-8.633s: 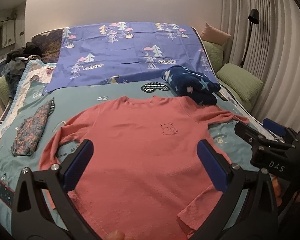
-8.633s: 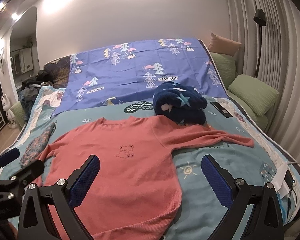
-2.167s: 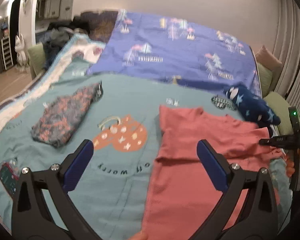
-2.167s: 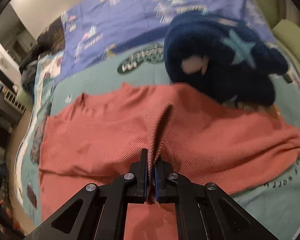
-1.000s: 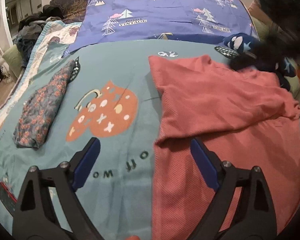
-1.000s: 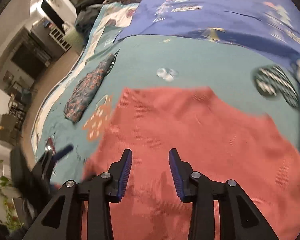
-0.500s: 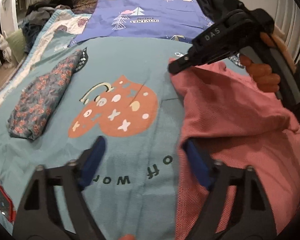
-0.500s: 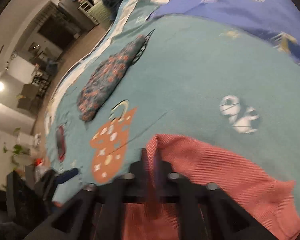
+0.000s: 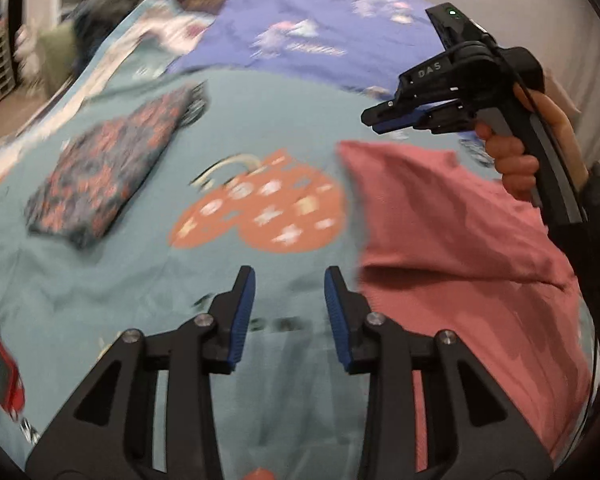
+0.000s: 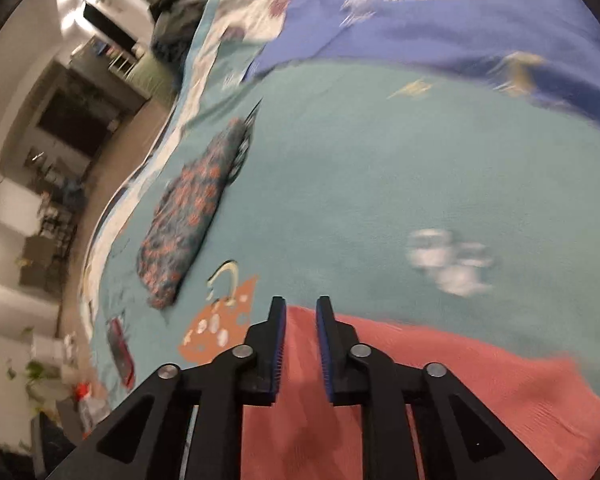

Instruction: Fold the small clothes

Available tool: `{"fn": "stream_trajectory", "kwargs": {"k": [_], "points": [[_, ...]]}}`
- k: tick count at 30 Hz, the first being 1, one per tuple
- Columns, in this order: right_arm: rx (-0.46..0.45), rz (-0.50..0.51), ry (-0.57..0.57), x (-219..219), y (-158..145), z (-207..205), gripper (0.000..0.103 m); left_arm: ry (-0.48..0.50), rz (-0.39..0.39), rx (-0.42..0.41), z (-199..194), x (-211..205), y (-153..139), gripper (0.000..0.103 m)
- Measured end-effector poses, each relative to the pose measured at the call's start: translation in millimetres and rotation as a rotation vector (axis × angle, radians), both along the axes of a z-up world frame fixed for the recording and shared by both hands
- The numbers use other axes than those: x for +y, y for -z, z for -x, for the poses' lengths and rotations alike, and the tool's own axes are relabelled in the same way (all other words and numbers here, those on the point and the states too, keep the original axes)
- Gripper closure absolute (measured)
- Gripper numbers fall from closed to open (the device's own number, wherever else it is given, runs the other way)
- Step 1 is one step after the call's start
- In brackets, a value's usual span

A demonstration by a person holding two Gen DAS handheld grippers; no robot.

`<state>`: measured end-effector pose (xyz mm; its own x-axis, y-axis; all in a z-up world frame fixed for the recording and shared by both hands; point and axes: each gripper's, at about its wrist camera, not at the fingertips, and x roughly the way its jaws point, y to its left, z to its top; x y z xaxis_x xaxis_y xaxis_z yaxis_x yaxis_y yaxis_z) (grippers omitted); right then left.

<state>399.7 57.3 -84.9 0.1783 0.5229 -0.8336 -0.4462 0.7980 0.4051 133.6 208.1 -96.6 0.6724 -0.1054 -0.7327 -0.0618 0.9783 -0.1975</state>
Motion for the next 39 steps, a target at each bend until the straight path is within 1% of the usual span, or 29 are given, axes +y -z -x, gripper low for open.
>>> {"fn": "stream_trajectory", "kwargs": {"k": [1, 3, 4, 5, 6, 8, 9, 10, 11, 12, 13, 14, 15, 16, 17, 19, 22, 24, 25, 27, 29, 32, 34, 35, 37, 39], "points": [[-0.032, 0.019, 0.015, -20.3, -10.9, 10.2, 0.085, 0.038, 0.008, -0.018, -1.1, -8.2, -6.2, 0.066], [-0.051, 0.031, 0.035, -50.2, -20.7, 26.9, 0.085, 0.111, 0.009, -0.048, -7.5, -28.5, -16.8, 0.066], [-0.05, 0.03, 0.068, -75.9, -21.7, 44.9, 0.085, 0.14, 0.001, -0.061, -11.0, -38.2, -20.7, 0.066], [-0.038, 0.021, 0.093, -90.9, -19.9, 55.1, 0.084, 0.171, -0.006, -0.074, -14.8, -48.1, -23.5, 0.066], [-0.004, 0.003, 0.13, -115.3, -12.2, 74.8, 0.084, 0.21, -0.013, -0.083, -20.2, -58.2, -24.2, 0.066], [0.059, -0.01, 0.186, -148.8, 3.3, 101.6, 0.084, 0.248, -0.039, -0.06, -31.4, -70.9, -18.0, 0.066], [0.09, 0.003, 0.231, -170.0, 16.4, 118.6, 0.084, 0.256, -0.063, -0.021, -39.7, -76.1, -9.1, 0.066], [0.102, 0.031, 0.269, -184.9, 25.7, 127.6, 0.084, 0.252, -0.089, 0.022, -47.2, -77.5, 0.7, 0.066], [0.108, 0.069, 0.32, -202.8, 36.4, 136.8, 0.087, 0.233, -0.124, 0.083, -55.3, -77.2, 15.2, 0.067], [0.113, 0.047, 0.373, -225.4, 46.3, 146.7, 0.091, 0.229, -0.111, 0.072, -55.8, -73.8, 19.7, 0.067], [0.125, -0.014, 0.404, -240.8, 49.1, 152.7, 0.097, 0.221, -0.103, 0.059, -54.6, -72.2, 17.9, 0.067], [0.147, -0.087, 0.447, -258.5, 50.0, 160.0, 0.097, 0.206, -0.11, 0.069, -53.8, -71.3, 14.9, 0.067], [0.16, -0.136, 0.492, -274.2, 48.2, 167.9, 0.095, 0.189, -0.125, 0.07, -52.0, -71.6, 10.8, 0.067], [0.142, -0.145, 0.549, -289.9, 43.2, 178.6, 0.093, 0.179, -0.143, 0.064, -48.7, -73.6, 6.4, 0.067], [0.101, -0.143, 0.587, -303.0, 37.4, 189.7, 0.093, 0.178, -0.157, 0.059, -44.6, -75.6, 2.7, 0.067], [0.056, -0.14, 0.661, -332.5, 31.1, 211.7, 0.091, 0.197, -0.155, 0.042, -35.9, -82.3, -7.9, 0.067], [0.059, -0.178, 0.818, -388.7, 32.9, 241.3, 0.091, 0.243, -0.137, 0.014, -29.2, -98.5, -22.9, 0.067], [0.067, -0.192, 0.924, -425.0, 36.5, 260.0, 0.091, 0.276, -0.129, 0.007, -29.4, -114.4, -27.9, 0.067], [0.069, -0.192, 0.996, -446.9, 40.1, 272.2, 0.09, 0.295, -0.121, 0.01, -29.8, -123.1, -29.4, 0.067], [0.068, -0.201, 1.078, -474.3, 45.9, 288.4, 0.086, 0.322, -0.118, 0.019, -30.8, -140.5, -30.2, 0.067], [0.081, -0.224, 1.17, -499.0, 56.8, 302.6, 0.076, 0.349, -0.127, 0.026, -30.1, -160.0, -30.8, 0.067], [0.099, -0.254, 1.264, -536.8, 71.5, 312.7, 0.073, 0.398, -0.121, 0.038, -27.3, -182.7, -31.6, 0.067], [0.103, -0.282, 1.301, -556.0, 78.4, 313.0, 0.071, 0.413, -0.12, 0.044, -26.8, -194.7, -32.2, 0.067], [0.102, -0.299, 1.313, -566.2, 81.1, 307.8, 0.066, 0.419, -0.119, 0.045, -26.8, -199.4, -32.0, 0.067], [0.103, -0.325, 1.347, -579.1, 85.4, 300.0, 0.059, 0.432, -0.107, 0.057, -29.7, -209.6, -30.9, 0.067], [0.116, -0.339, 1.392, -595.0, 92.6, 293.3, 0.057, 0.446, -0.085, 0.075, -34.4, -219.4, -28.6, 0.067]]}}
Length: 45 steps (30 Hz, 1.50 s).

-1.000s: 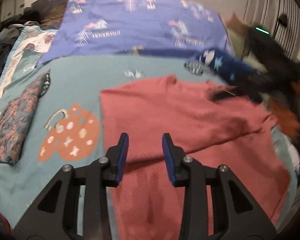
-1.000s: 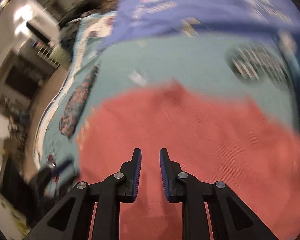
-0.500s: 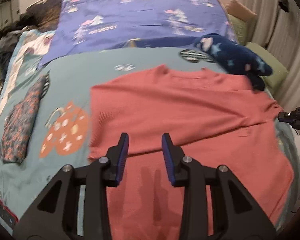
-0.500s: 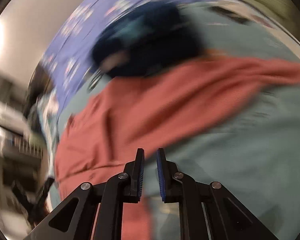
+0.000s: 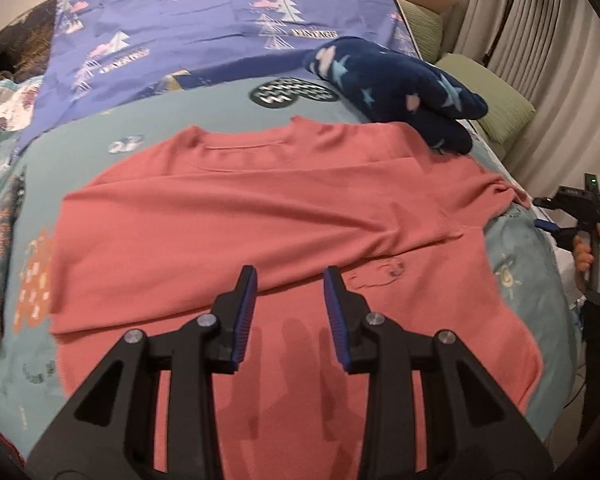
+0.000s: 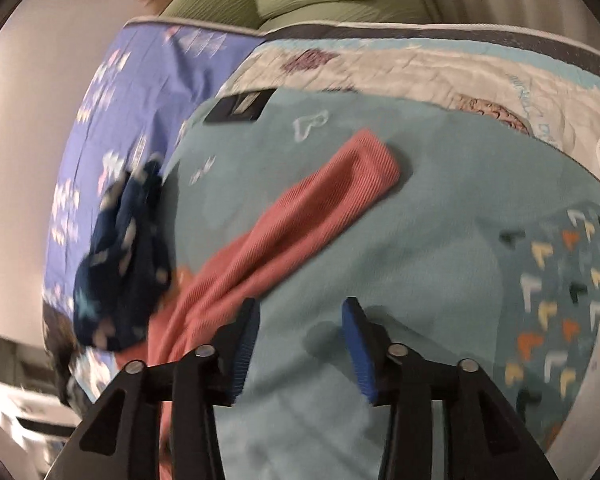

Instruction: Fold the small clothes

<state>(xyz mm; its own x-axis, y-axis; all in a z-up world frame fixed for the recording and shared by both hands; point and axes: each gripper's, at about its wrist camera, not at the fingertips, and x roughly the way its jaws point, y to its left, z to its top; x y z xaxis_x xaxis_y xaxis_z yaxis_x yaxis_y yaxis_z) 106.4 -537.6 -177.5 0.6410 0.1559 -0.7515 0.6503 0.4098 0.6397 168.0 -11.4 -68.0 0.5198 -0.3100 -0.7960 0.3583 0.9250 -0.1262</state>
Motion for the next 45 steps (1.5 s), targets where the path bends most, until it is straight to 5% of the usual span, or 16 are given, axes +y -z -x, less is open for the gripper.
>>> {"fn": "stream_trajectory", "kwargs": {"k": [5, 9, 10, 11, 17, 21, 24, 28, 32, 36, 39, 45], "points": [[0.012, -0.067, 0.089, -30.9, 26.8, -9.7, 0.057, 0.021, 0.024, 0.029, -7.4, -16.3, 4.8, 0.067], [0.015, -0.002, 0.117, -40.8, 30.5, -18.5, 0.058, 0.014, 0.028, 0.046, -12.7, -21.6, 10.0, 0.067], [0.025, 0.013, 0.119, -41.6, 31.0, -20.8, 0.074, 0.01, 0.031, 0.05, -14.1, -21.5, 11.1, 0.067], [0.036, 0.034, 0.11, -42.1, 30.8, -22.9, 0.1, 0.003, 0.035, 0.055, -15.6, -20.5, 12.5, 0.067], [-0.113, 0.205, 0.052, -20.0, -29.2, -19.2, 0.1, -0.041, 0.063, 0.077, -22.6, -6.9, 17.7, 0.067], [-0.311, 0.347, -0.118, 41.8, -108.6, -25.0, 0.1, -0.08, 0.108, 0.083, -27.3, 8.5, 18.0, 0.065], [-0.493, 0.458, -0.344, 127.4, -166.9, -28.9, 0.1, -0.104, 0.138, 0.072, -27.4, 18.5, 15.7, 0.058], [-0.634, 0.52, -0.677, 247.3, -190.8, -34.9, 0.098, -0.121, 0.178, 0.056, -23.0, 35.8, 10.7, 0.053], [-0.548, 0.493, -0.999, 353.3, -148.8, -51.8, 0.098, -0.145, 0.232, 0.043, -15.7, 58.6, 8.1, 0.043], [-0.315, 0.409, -1.214, 403.2, -85.1, -62.1, 0.094, -0.134, 0.253, 0.056, -8.4, 74.1, 11.5, 0.042], [-0.251, 0.375, -1.249, 402.1, -65.2, -53.9, 0.091, -0.109, 0.267, 0.072, -4.7, 77.7, 15.3, 0.038], [-0.235, 0.392, -1.147, 367.5, -76.4, -32.0, 0.078, 0.013, 0.349, 0.155, -0.9, 58.9, 26.3, 0.033]]}}
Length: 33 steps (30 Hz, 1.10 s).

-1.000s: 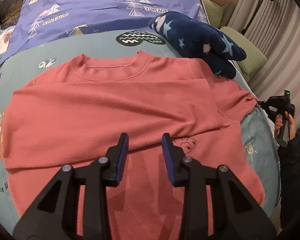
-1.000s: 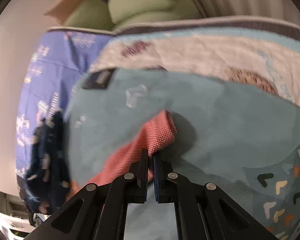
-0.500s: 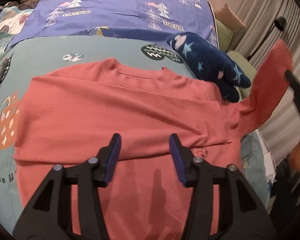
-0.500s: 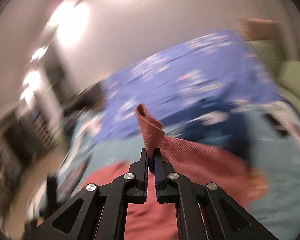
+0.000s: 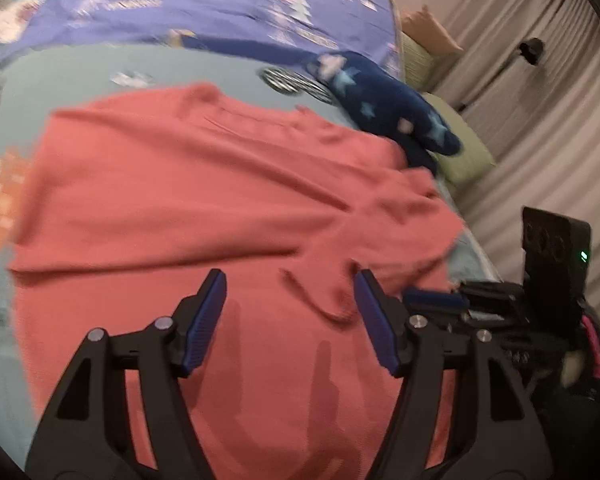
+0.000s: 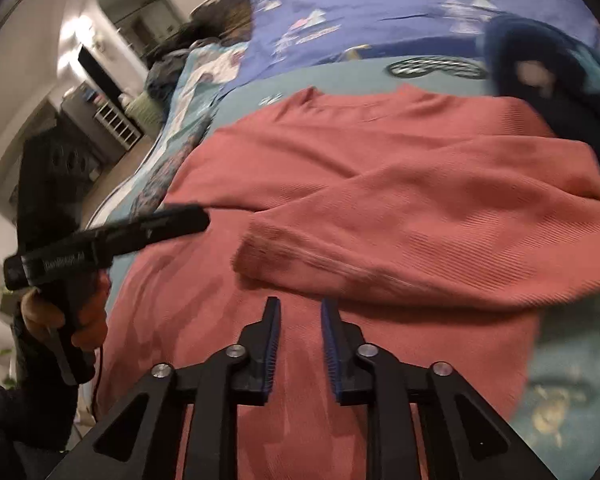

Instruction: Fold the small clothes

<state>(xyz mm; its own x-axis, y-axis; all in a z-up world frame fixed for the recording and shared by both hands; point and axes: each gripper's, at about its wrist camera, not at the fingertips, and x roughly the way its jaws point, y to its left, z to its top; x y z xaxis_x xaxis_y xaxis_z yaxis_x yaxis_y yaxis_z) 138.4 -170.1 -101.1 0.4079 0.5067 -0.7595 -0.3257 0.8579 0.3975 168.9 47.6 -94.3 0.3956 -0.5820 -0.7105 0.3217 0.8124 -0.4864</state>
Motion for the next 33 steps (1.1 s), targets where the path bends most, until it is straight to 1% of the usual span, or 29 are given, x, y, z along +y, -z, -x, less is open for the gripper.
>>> {"fn": "stream_trajectory", "kwargs": {"k": [2, 3, 6, 8, 10, 12, 14, 16, 20, 22, 24, 25, 26, 27, 29, 30, 32, 33], "points": [[-0.007, 0.016, 0.043, -12.9, -2.5, 0.2, 0.076, 0.047, 0.025, 0.047, -0.1, -13.5, 9.8, 0.032], [-0.011, 0.022, 0.065, -18.8, -4.0, 1.6, 0.076, 0.055, 0.019, 0.056, 0.8, -18.6, 13.1, 0.032], [-0.036, 0.07, 0.135, -34.5, -10.2, 2.8, 0.075, 0.06, -0.018, 0.025, 3.6, -32.2, 13.1, 0.032], [-0.049, 0.109, 0.184, -50.9, -13.7, 5.6, 0.069, 0.078, 0.005, 0.028, 3.9, -36.3, 9.4, 0.032], [-0.046, 0.112, 0.265, -73.4, -15.8, 5.1, 0.068, 0.086, 0.014, 0.034, 5.2, -38.3, 5.8, 0.032], [-0.036, 0.111, 0.336, -95.4, -15.4, 4.2, 0.068, 0.074, -0.009, 0.031, 8.0, -38.0, 3.8, 0.032], [-0.04, 0.128, 0.373, -107.4, -14.3, 4.5, 0.068, 0.057, -0.013, 0.037, 10.4, -33.5, 3.5, 0.032], [-0.056, 0.167, 0.369, -107.7, -14.0, 6.4, 0.068, 0.054, 0.005, 0.047, 12.4, -29.4, 4.9, 0.032], [-0.059, 0.16, 0.318, -98.5, -13.1, 8.6, 0.068, 0.037, 0.003, 0.08, 10.7, -30.5, 7.5, 0.032], [-0.091, 0.166, 0.264, -85.8, -15.9, 11.6, 0.068, 0.024, 0.023, 0.103, 8.7, -30.0, 7.1, 0.032], [-0.136, 0.174, 0.168, -65.4, -20.8, 14.8, 0.067, 0.013, 0.054, 0.126, 6.5, -27.3, 7.9, 0.032], [-0.16, 0.189, 0.106, -51.7, -23.0, 15.3, 0.064, 0.002, 0.065, 0.137, 4.9, -24.8, 8.3, 0.032], [-0.189, 0.216, 0.031, -34.1, -25.0, 15.7, 0.057, -0.01, 0.069, 0.141, 4.2, -22.4, 8.0, 0.032], [-0.212, 0.232, -0.029, -20.8, -25.6, 16.0, 0.053, -0.024, 0.071, 0.141, 3.5, -19.2, 7.1, 0.032], [-0.249, 0.23, -0.182, 9.5, -25.3, 13.7, 0.038, -0.044, 0.066, 0.125, 4.0, -12.0, 3.3, 0.032], [-0.25, 0.224, -0.249, 24.2, -22.8, 8.4, 0.036, -0.052, 0.06, 0.117, 4.5, -9.1, 1.4, 0.032], [-0.226, 0.217, -0.31, 42.6, -15.4, -6.9, 0.036, -0.065, 0.059, 0.111, 5.3, -2.4, -1.7, 0.032], [-0.204, 0.202, -0.322, 48.8, -11.2, -17.2, 0.036, -0.074, 0.062, 0.109, 5.6, 2.3, -2.8, 0.032]]}}
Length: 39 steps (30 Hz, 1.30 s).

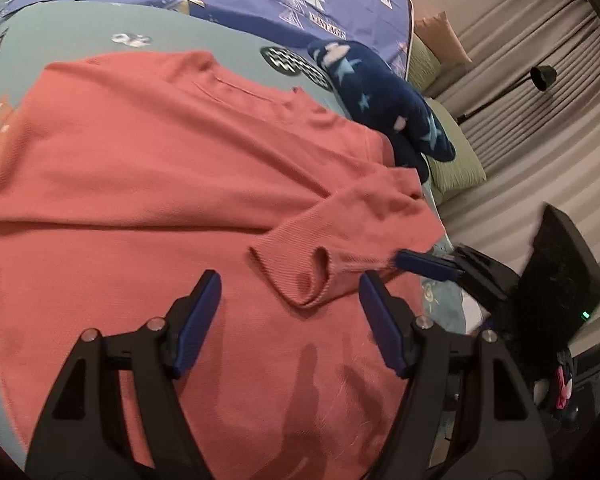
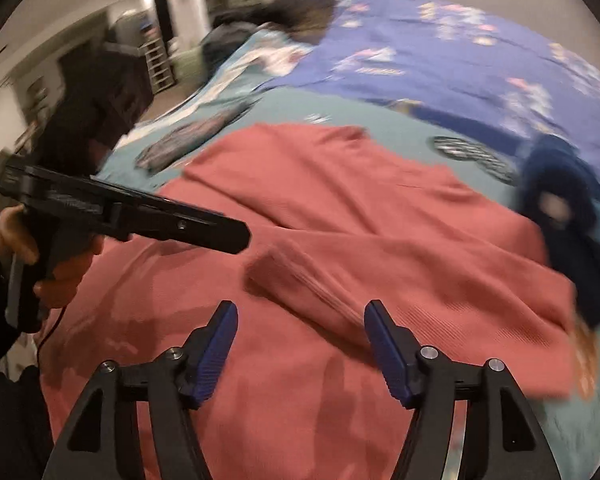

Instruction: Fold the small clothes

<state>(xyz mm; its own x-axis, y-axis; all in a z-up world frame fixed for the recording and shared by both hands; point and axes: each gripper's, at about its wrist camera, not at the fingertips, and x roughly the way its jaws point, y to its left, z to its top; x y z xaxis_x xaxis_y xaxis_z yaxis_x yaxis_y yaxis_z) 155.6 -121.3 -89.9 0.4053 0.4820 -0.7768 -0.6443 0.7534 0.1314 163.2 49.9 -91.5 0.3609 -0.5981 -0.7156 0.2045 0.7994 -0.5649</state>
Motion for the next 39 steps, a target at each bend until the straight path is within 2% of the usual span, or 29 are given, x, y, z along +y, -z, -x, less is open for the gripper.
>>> {"fn": "stream_trajectory", "kwargs": {"k": [5, 8, 10, 12, 15, 19, 21, 24, 25, 26, 30, 32, 35, 36, 37, 38, 39], "points": [[0.194, -0.121, -0.005, 1.7, 20.4, -32.3, 0.035, -0.051, -0.007, 0.001, -2.6, 18.8, 0.0, 0.032], [0.223, -0.163, -0.118, -2.9, 17.6, -11.8, 0.034, -0.053, -0.001, 0.001, -5.6, 23.4, 2.3, 0.032], [0.283, -0.212, -0.213, -6.9, 13.1, 6.9, 0.035, -0.04, -0.001, 0.0, -7.3, 21.2, 3.4, 0.032], [0.28, -0.211, -0.245, -10.3, 6.9, 23.5, 0.035, -0.013, 0.01, 0.003, -8.0, 15.0, 4.7, 0.032], [0.214, -0.208, -0.153, -27.6, -5.6, 26.9, 0.035, 0.038, 0.027, 0.019, -8.7, 0.9, 8.9, 0.032], [0.175, -0.276, 0.057, -52.0, -12.8, -6.2, 0.035, 0.07, 0.018, 0.039, -12.4, -20.3, 15.7, 0.032], [0.221, -0.317, 0.177, -62.6, -1.1, -32.2, 0.035, 0.059, 0.026, 0.037, -12.4, -22.9, 13.7, 0.032], [0.353, -0.343, 0.291, -70.3, 27.3, -54.1, 0.037, 0.054, 0.031, 0.019, -7.6, -17.1, 6.7, 0.032], [0.38, -0.343, 0.271, -68.8, 34.7, -51.6, 0.045, 0.052, 0.023, 0.013, -6.4, -14.8, 5.3, 0.032], [0.373, -0.328, 0.234, -64.8, 35.7, -45.5, 0.048, 0.05, 0.015, 0.011, -5.5, -12.6, 4.6, 0.032], [0.315, -0.263, 0.06, -51.2, 25.6, -4.6, 0.048, 0.063, 0.006, 0.05, -7.0, -12.5, 14.6, 0.032], [0.317, -0.247, 0.065, -51.4, 24.7, 7.4, 0.048, 0.069, 0.003, 0.059, -8.9, -20.4, 20.6, 0.032], [0.314, -0.265, 0.118, -62.1, 22.5, 12.1, 0.048, 0.102, 0.014, 0.028, -10.0, -33.7, 20.5, 0.032], [0.303, -0.265, 0.145, -66.0, 21.1, 13.2, 0.048, 0.12, 0.026, 0.023, -10.6, -39.4, 20.8, 0.034], [0.29, -0.262, 0.175, -68.9, 19.4, 14.9, 0.048, 0.136, 0.034, 0.016, -11.0, -44.3, 20.8, 0.057], [0.278, -0.264, 0.205, -77.6, 15.2, 22.2, 0.048, 0.154, 0.039, 0.019, -12.1, -49.2, 20.8, 0.098], [0.269, -0.27, 0.24, -85.4, 13.9, 23.0, 0.048, 0.163, 0.046, 0.028, -12.9, -52.8, 20.4, 0.097]]}}
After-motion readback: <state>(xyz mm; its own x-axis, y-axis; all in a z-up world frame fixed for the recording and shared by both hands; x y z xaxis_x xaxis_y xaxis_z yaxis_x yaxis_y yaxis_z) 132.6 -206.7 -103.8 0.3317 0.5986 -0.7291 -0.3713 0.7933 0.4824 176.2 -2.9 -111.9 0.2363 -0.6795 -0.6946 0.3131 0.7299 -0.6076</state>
